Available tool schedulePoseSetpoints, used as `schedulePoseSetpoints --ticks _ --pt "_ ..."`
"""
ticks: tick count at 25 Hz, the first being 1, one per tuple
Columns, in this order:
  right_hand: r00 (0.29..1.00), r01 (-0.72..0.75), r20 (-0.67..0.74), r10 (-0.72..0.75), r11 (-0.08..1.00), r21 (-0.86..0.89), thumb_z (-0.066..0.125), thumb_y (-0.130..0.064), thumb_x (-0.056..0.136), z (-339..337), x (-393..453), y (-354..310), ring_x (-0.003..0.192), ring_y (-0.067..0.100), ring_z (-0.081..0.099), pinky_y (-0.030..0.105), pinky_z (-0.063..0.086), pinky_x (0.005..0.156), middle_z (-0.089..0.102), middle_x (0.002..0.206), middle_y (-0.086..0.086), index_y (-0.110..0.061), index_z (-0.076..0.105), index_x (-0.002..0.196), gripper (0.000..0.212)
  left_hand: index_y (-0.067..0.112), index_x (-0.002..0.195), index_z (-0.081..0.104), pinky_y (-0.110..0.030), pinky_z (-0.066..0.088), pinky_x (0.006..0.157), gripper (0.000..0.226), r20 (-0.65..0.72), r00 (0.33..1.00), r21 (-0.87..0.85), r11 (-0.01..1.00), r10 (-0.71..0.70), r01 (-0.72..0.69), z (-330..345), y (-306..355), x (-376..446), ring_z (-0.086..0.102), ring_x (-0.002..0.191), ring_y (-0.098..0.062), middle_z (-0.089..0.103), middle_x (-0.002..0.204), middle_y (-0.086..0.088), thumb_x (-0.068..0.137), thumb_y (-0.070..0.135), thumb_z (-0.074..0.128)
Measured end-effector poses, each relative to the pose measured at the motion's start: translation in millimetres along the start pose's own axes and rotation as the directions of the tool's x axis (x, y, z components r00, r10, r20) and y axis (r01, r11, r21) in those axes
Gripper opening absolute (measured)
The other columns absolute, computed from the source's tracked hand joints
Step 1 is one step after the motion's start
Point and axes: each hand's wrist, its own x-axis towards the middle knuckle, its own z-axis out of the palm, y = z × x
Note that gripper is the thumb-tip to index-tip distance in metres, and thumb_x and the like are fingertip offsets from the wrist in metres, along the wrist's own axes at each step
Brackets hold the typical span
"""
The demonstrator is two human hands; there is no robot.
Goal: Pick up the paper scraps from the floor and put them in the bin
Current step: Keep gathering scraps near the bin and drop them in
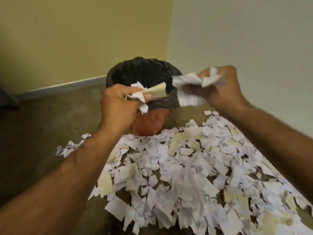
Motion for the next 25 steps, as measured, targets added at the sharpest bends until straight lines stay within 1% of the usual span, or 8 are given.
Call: schedulePoseSetpoints --ticks 5,9,11,14,18,20,23,25 --pt "0.983 -0.167 0.050 0.175 0.976 -0.141 0.093 -0.021 0.055 39 88 28 0.081 0.012 0.070 0.033 0.058 0.069 0.075 0.085 -0.002 -0.013 0.078 0.086 0.035 0.016 0.080 0.077 -0.020 0.054 0.052 0.009 -0.135 0.987 0.008 0.996 -0.084 0.086 14 6 69 0.062 0.054 -0.007 0.070 0.067 -0.002 0.074 0.014 0.084" --pt "0.965 -0.176 0.115 0.235 0.907 -0.382 0.084 -0.018 0.071 58 114 54 0.084 0.019 0.065 0.028 0.052 0.061 0.070 0.092 0.003 -0.011 0.073 0.097 0.029 0.009 0.089 0.078 -0.025 0.059 0.054 0.018 -0.172 0.974 0.157 0.972 -0.149 0.176 30 -9 102 0.068 0.065 -0.016 0.072 0.084 -0.009 0.073 0.015 0.085" --pt "0.949 -0.136 0.194 0.249 0.878 -0.459 0.079 -0.018 0.076 66 122 61 0.078 0.017 0.058 0.021 0.040 0.050 0.063 0.087 0.000 -0.020 0.067 0.083 0.014 0.009 0.093 0.078 -0.032 0.062 0.064 0.022 -0.186 0.965 0.222 0.948 -0.188 0.227 37 -20 112 0.070 0.073 -0.019 0.072 0.089 -0.007 0.073 0.017 0.085" --pt "0.921 -0.035 0.293 0.255 0.805 -0.593 0.070 -0.018 0.081 76 133 68 0.083 0.021 0.056 0.024 0.038 0.062 0.060 0.090 0.001 -0.021 0.057 0.082 0.013 0.012 0.099 0.077 -0.029 0.056 0.081 0.025 -0.190 0.965 0.387 0.889 -0.182 0.244 44 -31 121 0.068 0.089 -0.019 0.073 0.100 -0.005 0.077 0.022 0.082" --pt "0.841 0.079 0.451 0.298 0.758 -0.648 0.071 -0.022 0.080 89 138 73 0.105 0.023 0.055 0.032 0.049 0.085 0.056 0.118 -0.001 -0.018 0.048 0.135 0.060 0.025 0.125 0.063 -0.034 0.051 0.096 0.053 -0.032 0.986 0.529 0.834 -0.164 0.156 41 -35 127 0.063 0.108 -0.023 0.067 0.122 -0.002 0.075 0.028 0.079" --pt "0.793 0.142 0.504 0.343 0.700 -0.700 0.062 -0.011 0.084 93 140 72 0.115 0.028 0.055 0.035 0.050 0.094 0.055 0.132 0.008 -0.019 0.035 0.147 0.070 0.039 0.128 0.052 -0.041 0.052 0.096 0.066 0.130 0.972 0.534 0.840 -0.194 0.096 38 -31 126 0.062 0.110 -0.026 0.065 0.122 0.002 0.066 0.026 0.073" --pt "0.815 0.254 0.496 0.301 0.584 -0.771 0.062 -0.007 0.083 99 144 62 0.111 0.033 0.058 0.042 0.052 0.092 0.058 0.129 0.013 -0.018 0.051 0.135 0.054 0.040 0.147 0.031 -0.038 0.047 0.103 0.089 0.223 0.954 0.475 0.877 -0.202 0.075 27 -22 124 0.049 0.131 -0.025 0.050 0.144 -0.002 0.073 0.007 0.069" --pt "0.884 0.274 0.436 0.169 0.569 -0.775 0.065 -0.004 0.079 102 151 50 0.098 0.035 0.062 0.043 0.055 0.084 0.064 0.115 0.014 -0.016 0.065 0.116 0.039 0.028 0.150 0.033 -0.027 0.048 0.096 0.080 0.199 0.970 0.433 0.900 -0.142 0.043 6 -9 124 0.048 0.131 -0.021 0.048 0.146 -0.003 0.083 0.000 0.068"
